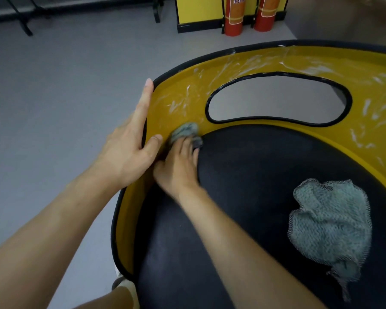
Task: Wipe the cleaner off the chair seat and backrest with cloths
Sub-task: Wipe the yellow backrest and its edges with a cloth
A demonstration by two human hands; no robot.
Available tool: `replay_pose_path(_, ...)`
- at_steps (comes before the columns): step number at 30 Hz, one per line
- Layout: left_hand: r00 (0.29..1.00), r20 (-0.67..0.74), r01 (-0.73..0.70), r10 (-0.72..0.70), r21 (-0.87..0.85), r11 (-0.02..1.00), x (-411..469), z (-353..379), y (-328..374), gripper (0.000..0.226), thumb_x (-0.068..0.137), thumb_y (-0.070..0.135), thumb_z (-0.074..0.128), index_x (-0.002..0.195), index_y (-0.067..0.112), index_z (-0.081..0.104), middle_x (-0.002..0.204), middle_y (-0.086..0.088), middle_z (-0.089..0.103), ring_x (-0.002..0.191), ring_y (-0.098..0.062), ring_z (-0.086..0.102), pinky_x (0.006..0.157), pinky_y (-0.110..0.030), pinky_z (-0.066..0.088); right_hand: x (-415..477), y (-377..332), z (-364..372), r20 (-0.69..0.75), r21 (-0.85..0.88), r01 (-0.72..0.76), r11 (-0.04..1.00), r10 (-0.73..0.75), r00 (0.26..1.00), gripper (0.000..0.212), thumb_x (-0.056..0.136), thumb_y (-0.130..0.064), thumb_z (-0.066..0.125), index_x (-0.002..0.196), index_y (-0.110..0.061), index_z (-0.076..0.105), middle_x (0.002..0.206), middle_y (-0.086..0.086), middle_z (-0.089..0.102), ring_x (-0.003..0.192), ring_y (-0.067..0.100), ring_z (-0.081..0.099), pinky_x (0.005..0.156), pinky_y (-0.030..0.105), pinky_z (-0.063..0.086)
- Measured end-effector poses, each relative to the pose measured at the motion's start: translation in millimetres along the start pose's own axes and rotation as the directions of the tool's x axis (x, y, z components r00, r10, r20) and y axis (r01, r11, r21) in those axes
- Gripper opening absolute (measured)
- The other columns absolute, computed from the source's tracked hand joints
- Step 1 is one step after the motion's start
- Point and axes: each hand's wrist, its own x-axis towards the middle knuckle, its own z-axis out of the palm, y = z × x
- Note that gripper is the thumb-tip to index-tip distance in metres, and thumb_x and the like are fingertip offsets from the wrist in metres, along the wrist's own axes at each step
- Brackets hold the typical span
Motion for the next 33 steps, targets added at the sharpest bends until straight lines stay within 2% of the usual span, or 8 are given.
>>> replay_pose_path(3,1.000,-0.014,0.003,-0.003,0.009,1.000,-0.3,-0.5,1.0,0.087,0.103,0.023,0.051,0.155,0.050,-0.013,0.130,-0.007,0.060,0.105,-0.032,0.059,0.094,-0.054,0.049,28.0,12.1,-24.8,0.003,0.051,-0.084,0.995,0.084,0.996,0.100,0.089,-0.031,0.058,0.154,0.011,-0.005,0.162,0.032,-0.011,0.153,0.037,-0.005,0.121,0.050,-0.010)
replay_pose_path(7,1.000,-0.008,0.002,-0.002,-0.011,1.000,-1.9,0.0,1.4,0.085,0.103,0.024,0.049,0.156,0.047,-0.013,0.101,0.015,0.044,0.085,-0.020,0.054,0.089,-0.054,0.049,23.3,17.6,-19.6,-0.094,0.069,-0.067,0.995,0.073,0.993,0.098,0.088,-0.028,0.059,0.155,0.008,-0.002,0.164,0.028,-0.008,0.154,0.033,-0.003,0.122,0.045,-0.010)
replay_pose_path(11,1.000,0.007,-0.008,0.008,-0.017,1.000,0.3,1.9,-1.2,0.086,0.102,0.023,0.050,0.156,0.048,-0.012,0.092,0.030,0.034,0.088,-0.030,0.063,0.088,-0.052,0.049,8.4,0.4,-0.7,-0.066,0.117,-0.053,0.992,0.061,0.996,0.096,0.089,-0.032,0.056,0.156,0.006,-0.001,0.165,0.025,-0.004,0.155,0.031,-0.002,0.124,0.048,-0.006)
replay_pose_path(17,1.000,0.009,0.016,-0.016,0.001,1.000,0.3,-1.8,-0.1,0.085,0.103,0.023,0.050,0.155,0.051,-0.011,0.096,-0.004,0.049,0.089,-0.039,0.060,0.085,-0.056,0.047,-44.9,-11.0,27.7,0.116,0.022,0.155,0.988,-0.157,0.981,0.096,0.085,-0.029,0.052,0.158,0.001,-0.005,0.167,0.020,-0.006,0.154,0.028,-0.010,0.124,0.050,-0.006)
replay_pose_path(21,1.000,0.003,0.017,-0.017,-0.016,1.000,0.2,-0.4,-0.6,0.084,0.103,0.025,0.049,0.155,0.051,-0.011,0.093,0.013,0.043,0.082,-0.024,0.053,0.088,-0.053,0.048,1.3,4.7,-4.1,-0.009,0.027,0.034,0.999,-0.034,0.999,0.096,0.088,-0.031,0.058,0.156,0.004,0.000,0.165,0.025,-0.007,0.154,0.032,-0.007,0.124,0.051,-0.006)
replay_pose_path(25,1.000,0.012,0.023,-0.023,-0.015,1.000,2.5,-0.8,-0.1,0.083,0.104,0.025,0.049,0.155,0.052,-0.011,0.104,-0.008,0.056,0.094,-0.041,0.062,0.087,-0.056,0.049,27.4,13.2,-24.3,-0.058,0.137,-0.054,0.989,0.062,0.996,0.100,0.090,-0.031,0.059,0.156,0.003,-0.008,0.164,0.025,-0.017,0.154,0.032,-0.009,0.122,0.048,-0.009)
replay_pose_path(30,1.000,0.013,0.002,-0.002,-0.037,0.999,-0.7,-3.9,2.0,0.081,0.103,0.028,0.048,0.154,0.054,-0.010,0.113,-0.025,0.064,0.088,-0.035,0.064,0.084,-0.058,0.050,22.8,19.9,-14.8,-0.093,0.081,-0.057,0.995,0.064,0.994,0.099,0.090,-0.028,0.058,0.156,0.001,-0.010,0.165,0.022,-0.017,0.155,0.030,-0.007,0.123,0.044,-0.008)
replay_pose_path(33,1.000,0.015,-0.001,0.001,-0.052,0.999,-0.4,-4.3,0.5,0.081,0.104,0.025,0.048,0.154,0.054,-0.009,0.107,-0.017,0.067,0.081,-0.027,0.064,0.081,-0.052,0.050,26.1,13.5,-18.5,-0.078,0.098,-0.116,0.988,0.124,0.989,0.094,0.092,-0.027,0.055,0.156,0.002,-0.007,0.165,0.022,-0.014,0.155,0.029,-0.005,0.123,0.047,-0.006)
